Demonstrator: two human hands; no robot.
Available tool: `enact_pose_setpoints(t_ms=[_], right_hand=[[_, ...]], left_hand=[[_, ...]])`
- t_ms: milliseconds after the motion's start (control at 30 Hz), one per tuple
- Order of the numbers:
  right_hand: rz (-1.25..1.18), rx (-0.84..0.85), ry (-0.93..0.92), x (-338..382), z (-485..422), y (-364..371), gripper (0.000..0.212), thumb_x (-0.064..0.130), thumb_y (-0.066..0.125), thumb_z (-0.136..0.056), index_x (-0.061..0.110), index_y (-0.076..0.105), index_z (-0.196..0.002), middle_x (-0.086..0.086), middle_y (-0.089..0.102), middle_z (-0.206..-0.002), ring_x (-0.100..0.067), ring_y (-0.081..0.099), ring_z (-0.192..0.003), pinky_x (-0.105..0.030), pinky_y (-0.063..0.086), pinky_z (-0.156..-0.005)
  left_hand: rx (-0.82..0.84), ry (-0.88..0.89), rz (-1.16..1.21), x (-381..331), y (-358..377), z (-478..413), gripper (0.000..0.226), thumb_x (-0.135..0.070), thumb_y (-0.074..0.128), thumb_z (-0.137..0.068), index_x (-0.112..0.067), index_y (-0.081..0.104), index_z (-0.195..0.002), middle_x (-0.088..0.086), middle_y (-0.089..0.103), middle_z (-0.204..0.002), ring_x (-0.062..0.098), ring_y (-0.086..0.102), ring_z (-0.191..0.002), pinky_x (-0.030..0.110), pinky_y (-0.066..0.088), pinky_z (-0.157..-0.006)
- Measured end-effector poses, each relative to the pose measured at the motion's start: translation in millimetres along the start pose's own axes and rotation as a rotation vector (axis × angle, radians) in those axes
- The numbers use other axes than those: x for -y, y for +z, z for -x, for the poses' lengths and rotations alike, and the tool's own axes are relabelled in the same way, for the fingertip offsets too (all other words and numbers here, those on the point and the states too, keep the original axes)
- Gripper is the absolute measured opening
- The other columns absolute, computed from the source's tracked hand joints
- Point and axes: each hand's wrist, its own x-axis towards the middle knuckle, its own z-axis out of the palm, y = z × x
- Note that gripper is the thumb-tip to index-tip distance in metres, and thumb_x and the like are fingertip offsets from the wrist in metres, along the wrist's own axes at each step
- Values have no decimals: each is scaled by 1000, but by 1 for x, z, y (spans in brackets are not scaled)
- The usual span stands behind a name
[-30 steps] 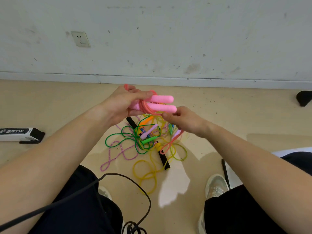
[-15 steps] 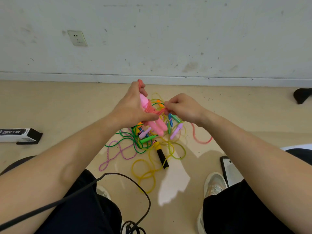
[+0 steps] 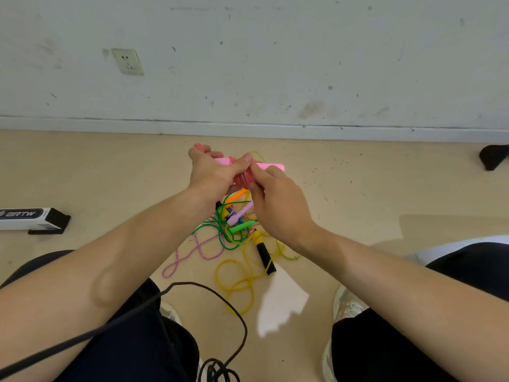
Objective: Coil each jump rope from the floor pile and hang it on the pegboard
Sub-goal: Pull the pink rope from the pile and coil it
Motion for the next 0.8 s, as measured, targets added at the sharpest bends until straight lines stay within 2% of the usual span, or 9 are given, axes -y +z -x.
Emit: enact_pose_setpoints(t_ms=[67, 167, 233, 367, 400, 500, 633, 700, 800], right_hand=[[-14, -8, -20, -2, 0, 1, 30, 24, 45, -103, 19, 58, -129, 0, 51, -94, -22, 51, -72, -35, 39, -61], [-130, 39, -1, -1, 5, 9, 48, 20, 50, -99, 22, 44, -147, -7, 54, -103, -29, 54, -83, -42, 47, -71], [-253, 1, 12, 4, 9, 16, 53, 18, 52, -96, 21, 44, -148, -7, 54, -100, -29, 56, -81, -45, 50, -73], [-391, -146, 90, 6, 12, 13, 22, 22, 59, -97, 20, 65, -118, 7, 60, -75, -10, 54, -57, -35, 46, -61], [-440, -109, 129, 5, 14, 11, 15, 25, 57, -100, 20, 64, -112, 9, 58, -67, -6, 54, -52, -33, 43, -59], [-430, 12, 116, 1, 18, 11, 20, 26, 45, -105, 21, 64, -110, 8, 58, -63, 2, 55, -55, -27, 38, -57], [-378, 182, 205, -14, 4, 2, 33, 31, 43, -105, 14, 66, -87, 20, 54, -48, 6, 51, -52, -26, 32, -57], [-296, 281, 310, -27, -6, -7, 55, 50, 45, -101, 6, 62, -74, 12, 48, -44, 0, 48, -43, -27, 31, -52], [-198, 405, 421, -47, -19, -20, 64, 75, 47, -87, 19, 41, -57, 0, 57, -46, -16, 57, -41, -26, 30, -43]], left_hand=[[-13, -40, 26, -4, -2, 2, 77, -20, 88, -73, -14, 31, -125, -3, 45, -116, 12, 61, -96, 33, 62, -62], [-40, -38, 14, -8, -4, 1, 78, -19, 90, -70, -15, 33, -123, -5, 47, -114, 7, 61, -93, 35, 62, -63], [-47, -40, 29, -10, -4, 1, 78, -17, 90, -71, -15, 33, -125, -6, 47, -113, 6, 61, -93, 32, 62, -60], [-93, -57, 79, -18, -4, -3, 79, -16, 90, -70, -13, 32, -125, -6, 47, -109, 5, 61, -88, 29, 60, -56], [-108, -68, 106, -21, -6, -6, 80, -16, 90, -70, -12, 33, -125, -6, 48, -109, 8, 64, -89, 31, 61, -57], [-83, -102, 190, -27, -15, -14, 82, -16, 92, -67, -11, 34, -125, 3, 53, -120, 27, 73, -94, 38, 62, -62], [-39, -107, 111, -28, -16, -11, 78, -16, 89, -70, -11, 36, -127, 2, 51, -122, 11, 69, -85, 29, 58, -56], [-36, -85, 87, -28, -19, -13, 79, -13, 89, -71, -10, 35, -129, 0, 50, -118, 7, 66, -84, 27, 57, -52], [30, -92, 30, -27, -24, -16, 83, -14, 89, -69, -10, 36, -132, -1, 52, -122, 8, 65, -90, 27, 57, -52]])
